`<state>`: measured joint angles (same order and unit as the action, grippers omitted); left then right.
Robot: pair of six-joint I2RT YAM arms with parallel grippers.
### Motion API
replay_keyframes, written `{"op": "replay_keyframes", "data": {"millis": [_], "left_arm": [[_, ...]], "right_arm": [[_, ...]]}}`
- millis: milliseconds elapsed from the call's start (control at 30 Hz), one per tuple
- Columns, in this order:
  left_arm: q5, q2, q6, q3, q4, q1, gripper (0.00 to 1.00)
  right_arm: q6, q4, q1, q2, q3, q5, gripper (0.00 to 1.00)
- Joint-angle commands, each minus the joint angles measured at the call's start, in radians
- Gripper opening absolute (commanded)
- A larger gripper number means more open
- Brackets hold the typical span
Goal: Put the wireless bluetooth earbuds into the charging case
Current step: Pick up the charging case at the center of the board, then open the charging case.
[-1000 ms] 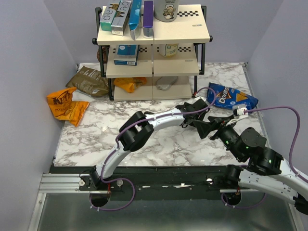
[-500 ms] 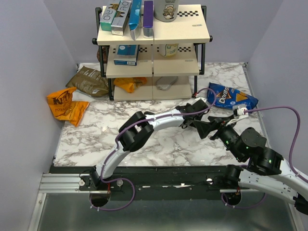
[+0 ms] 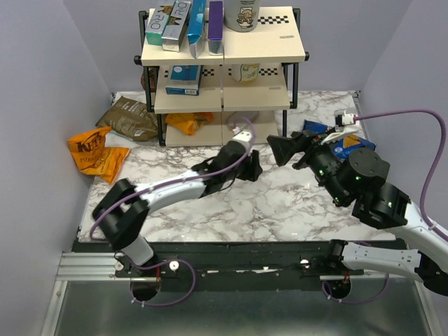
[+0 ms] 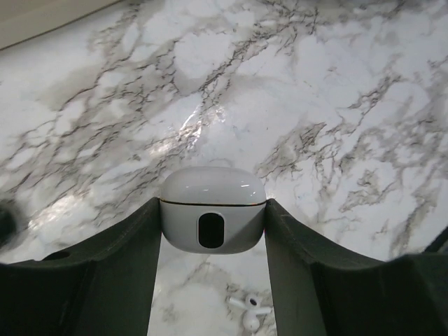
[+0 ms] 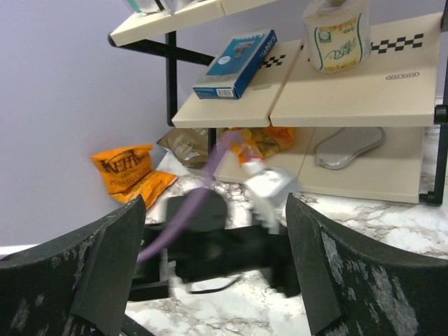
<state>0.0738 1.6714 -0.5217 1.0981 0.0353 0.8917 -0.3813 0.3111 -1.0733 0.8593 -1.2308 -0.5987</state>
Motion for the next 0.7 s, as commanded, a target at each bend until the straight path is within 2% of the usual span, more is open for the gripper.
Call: {"op": "replay_keyframes", "data": {"millis": [0,33,133,367,467,667], "left_arm": [[0.004,-0.31,0.001,-0.28,0.304,-0.016,0.0],[0.017,-0.416,0.02,-0.318,0.319,-0.016,0.0],[0.008,-0.582,0.121,-0.432,0.351,-0.011,0.0],[-0.051,-0.828,0.463,-0.749,0.648,0.033,0.0],[-0.057,-0.9,0.613,-0.784,0.617,0.035,0.0],[-0.068,-0.986,0.727,-0.793,0.581,0.036,0.0]], "right_arm": [[-0.005,0.042,0.004,0.024,-0.022,-0.064,0.89],[-0.008,0.045,0.009,0.021,-0.01,-0.044,0.89],[0.007,0.072,0.009,0.04,0.002,0.029,0.88],[0.143,0.16,0.009,0.182,-0.042,0.217,0.85],[0.171,0.171,0.01,0.227,-0.058,0.278,0.86],[0.191,0.21,0.009,0.32,-0.113,0.384,0.86]]}}
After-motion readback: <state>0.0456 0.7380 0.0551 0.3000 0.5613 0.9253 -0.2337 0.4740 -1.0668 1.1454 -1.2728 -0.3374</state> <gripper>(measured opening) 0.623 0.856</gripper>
